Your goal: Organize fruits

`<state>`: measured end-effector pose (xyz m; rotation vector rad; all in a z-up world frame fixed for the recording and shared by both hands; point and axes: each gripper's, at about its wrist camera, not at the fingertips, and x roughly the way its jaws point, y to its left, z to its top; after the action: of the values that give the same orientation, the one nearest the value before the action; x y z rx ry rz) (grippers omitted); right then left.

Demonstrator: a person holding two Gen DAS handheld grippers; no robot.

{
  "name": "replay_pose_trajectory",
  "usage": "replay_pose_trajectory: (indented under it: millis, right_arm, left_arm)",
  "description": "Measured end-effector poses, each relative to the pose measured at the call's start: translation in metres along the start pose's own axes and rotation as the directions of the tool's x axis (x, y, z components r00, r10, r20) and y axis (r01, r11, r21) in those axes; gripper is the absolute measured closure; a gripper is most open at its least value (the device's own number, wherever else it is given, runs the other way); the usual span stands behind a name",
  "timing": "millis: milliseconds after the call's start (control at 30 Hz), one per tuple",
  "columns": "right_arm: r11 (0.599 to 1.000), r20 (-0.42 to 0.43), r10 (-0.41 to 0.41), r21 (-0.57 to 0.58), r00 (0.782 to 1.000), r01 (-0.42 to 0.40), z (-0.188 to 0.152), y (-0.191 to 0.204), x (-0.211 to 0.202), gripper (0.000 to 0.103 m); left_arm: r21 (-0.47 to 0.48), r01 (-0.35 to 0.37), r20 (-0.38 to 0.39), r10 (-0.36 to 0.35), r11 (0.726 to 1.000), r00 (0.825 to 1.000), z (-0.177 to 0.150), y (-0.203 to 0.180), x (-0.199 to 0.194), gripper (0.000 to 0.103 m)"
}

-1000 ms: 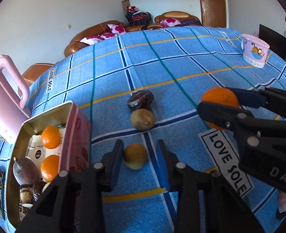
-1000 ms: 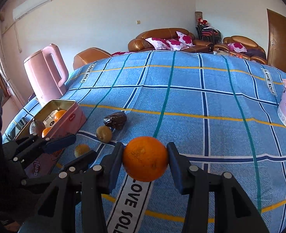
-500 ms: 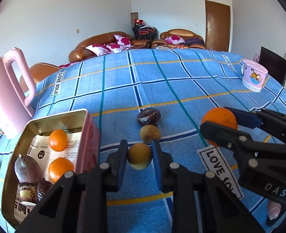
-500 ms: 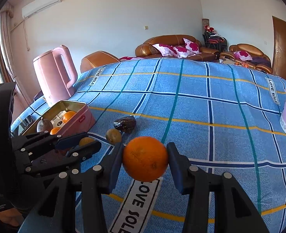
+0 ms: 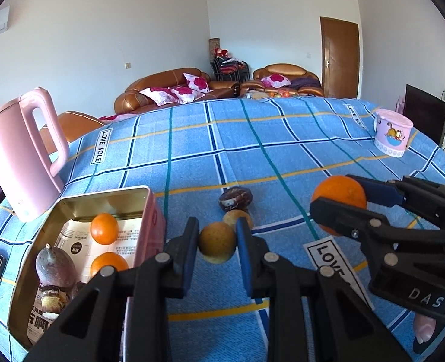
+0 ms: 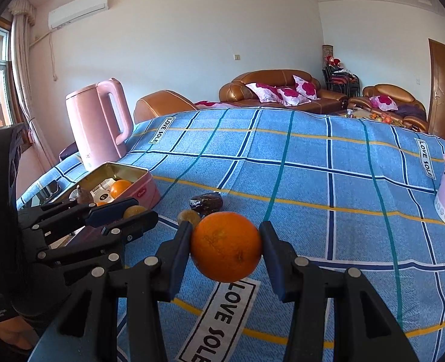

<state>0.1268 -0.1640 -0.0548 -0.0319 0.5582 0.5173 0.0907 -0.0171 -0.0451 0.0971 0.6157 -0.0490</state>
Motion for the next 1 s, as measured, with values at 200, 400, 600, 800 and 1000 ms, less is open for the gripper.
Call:
replay_pose_trajectory:
  millis: [200, 400, 600, 800, 1000]
  right_arm:
    - [1.000, 0.029, 0.001, -0.012, 1.000, 0.000, -0.001, 0.002, -0.006, 0.055]
    - [1.000, 0.056, 0.005, -0.021, 0.998, -0.004, -0.002, 0.004, -0.011, 0.055]
    - [0.999, 0.081, 0.007, -0.036, 0.997, -0.004, -0.002, 0.006, -0.016, 0.055]
    - [0.999, 0.107, 0.012, -0.049, 0.994, -0.007, -0.003, 0.008, -0.021, 0.055]
    - [0.998, 0.127, 0.018, -0.059, 0.992, -0.010, -0.004, 0.010, -0.025, 0.055]
  left_arm:
    - [-0.013, -0.004, 0.023, 0.004, 1.000, 1.000, -0.001, 0.003, -0.005, 0.077]
    - [-0.020, -0.004, 0.046, 0.005, 1.000, 0.999, -0.001, 0.004, -0.010, 0.077]
    - [-0.025, -0.008, 0.071, 0.010, 1.000, 0.997, -0.002, 0.006, -0.014, 0.077]
    - [-0.034, -0.012, 0.101, 0.015, 0.999, 0.995, -0.003, 0.007, -0.020, 0.077]
    - [-0.043, -0.011, 0.123, 0.016, 0.999, 0.992, -0.004, 0.009, -0.024, 0.077]
